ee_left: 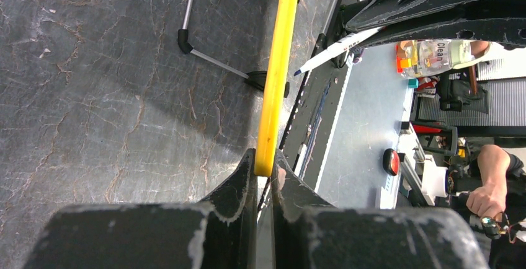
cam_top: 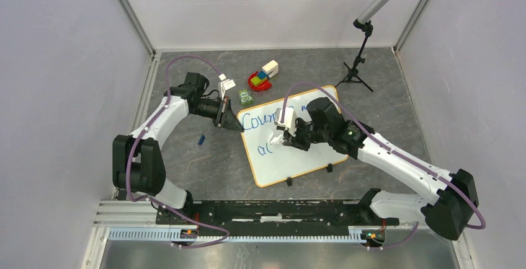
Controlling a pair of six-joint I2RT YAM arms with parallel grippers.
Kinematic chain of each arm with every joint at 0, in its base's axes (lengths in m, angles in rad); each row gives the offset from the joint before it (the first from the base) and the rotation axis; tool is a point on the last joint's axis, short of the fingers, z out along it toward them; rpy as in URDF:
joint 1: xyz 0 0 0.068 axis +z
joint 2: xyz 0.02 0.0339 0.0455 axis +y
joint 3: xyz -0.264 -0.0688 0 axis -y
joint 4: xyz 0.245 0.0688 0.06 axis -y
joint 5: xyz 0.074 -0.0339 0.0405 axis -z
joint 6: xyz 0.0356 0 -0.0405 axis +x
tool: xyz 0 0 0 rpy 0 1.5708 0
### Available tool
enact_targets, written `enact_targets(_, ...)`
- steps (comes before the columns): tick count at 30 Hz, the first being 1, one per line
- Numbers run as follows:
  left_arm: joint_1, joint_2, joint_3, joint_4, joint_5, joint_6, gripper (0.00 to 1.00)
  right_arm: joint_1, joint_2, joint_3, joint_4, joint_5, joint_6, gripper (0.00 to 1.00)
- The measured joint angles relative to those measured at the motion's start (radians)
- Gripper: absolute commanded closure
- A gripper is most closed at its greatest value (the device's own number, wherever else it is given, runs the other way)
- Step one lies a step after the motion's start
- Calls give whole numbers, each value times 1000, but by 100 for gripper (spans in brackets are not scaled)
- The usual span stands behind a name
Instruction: Write a sentence on the whiteboard
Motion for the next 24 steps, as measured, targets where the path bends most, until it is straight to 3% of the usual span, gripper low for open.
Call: enact_targets(24,0,0,0,1,-1,0,98,0,-16,-66,-11,38,-35,100)
